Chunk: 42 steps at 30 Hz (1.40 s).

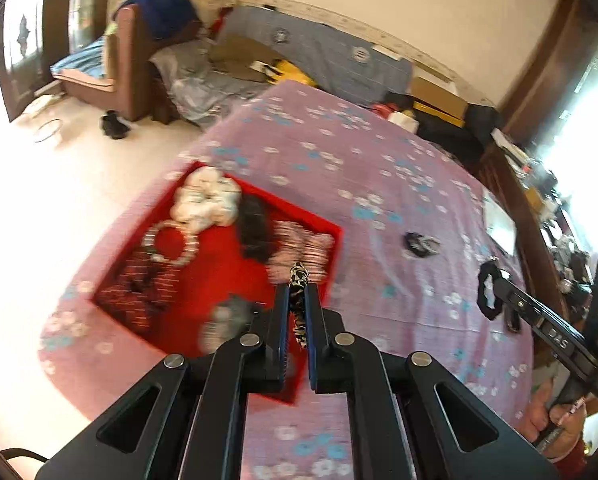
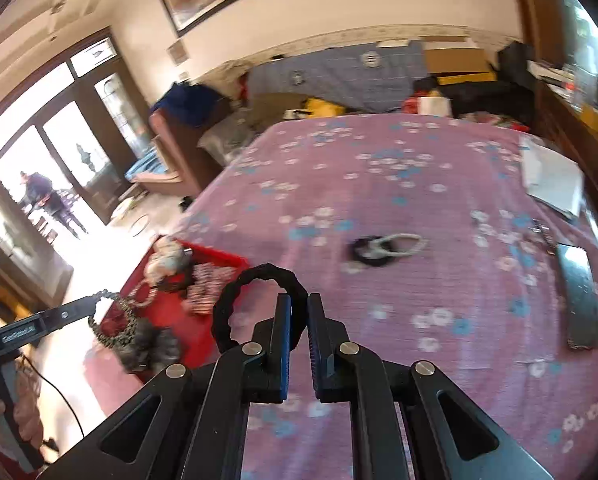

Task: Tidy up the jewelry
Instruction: 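Carry both scrunchies over the red tray with both tools, then open both tools to drop the scrunchies into the tray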

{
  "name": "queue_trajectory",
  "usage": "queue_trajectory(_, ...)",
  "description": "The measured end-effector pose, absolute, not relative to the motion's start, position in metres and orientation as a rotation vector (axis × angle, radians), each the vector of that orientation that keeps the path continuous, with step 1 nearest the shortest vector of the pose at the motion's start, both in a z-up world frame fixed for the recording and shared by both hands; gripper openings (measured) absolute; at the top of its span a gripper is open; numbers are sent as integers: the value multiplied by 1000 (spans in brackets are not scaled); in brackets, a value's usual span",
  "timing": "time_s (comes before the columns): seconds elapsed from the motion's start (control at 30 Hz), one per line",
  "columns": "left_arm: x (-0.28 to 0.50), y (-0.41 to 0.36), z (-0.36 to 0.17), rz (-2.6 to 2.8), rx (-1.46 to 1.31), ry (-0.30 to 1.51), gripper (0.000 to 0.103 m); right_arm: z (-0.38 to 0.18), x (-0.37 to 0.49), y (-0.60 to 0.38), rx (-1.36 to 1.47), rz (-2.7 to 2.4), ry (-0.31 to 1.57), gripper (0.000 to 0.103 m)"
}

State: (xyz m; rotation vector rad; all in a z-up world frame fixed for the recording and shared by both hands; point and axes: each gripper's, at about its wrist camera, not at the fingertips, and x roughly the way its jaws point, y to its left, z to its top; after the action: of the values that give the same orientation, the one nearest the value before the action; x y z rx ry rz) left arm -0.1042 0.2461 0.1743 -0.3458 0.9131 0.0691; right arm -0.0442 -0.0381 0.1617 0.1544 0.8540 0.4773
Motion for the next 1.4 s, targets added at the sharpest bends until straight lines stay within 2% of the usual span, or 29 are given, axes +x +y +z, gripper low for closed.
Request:
queue_trajectory(0.37,-91,299,150,142,-324,970,7,147,-44,61,90,627,929,9)
queue_trajectory(0.83,-76,346,76,256,-313,1128,7,94,-8,158,-45,611,1103,10)
queue_trajectory(1.2,-84,356,94,209,-318,1075,8,62,-1,205,-156,594,1163,10)
queue_trajectory(1.27,-85,357,101,213,-316,1062,12,60,-1,211,-159,603,1166,11)
queue_trajectory(1.3,-86,358,105,220,-314,1054,22,60,-1,212,-151,610,1167,11)
queue_trajectory(1.33,-88,359,108,229,-313,1045,36,61,-1,213,-145,612,1167,12)
queue_trajectory(1.4,-92,363,115,253,-317,1021,48,63,-1,214,-134,610,1160,18)
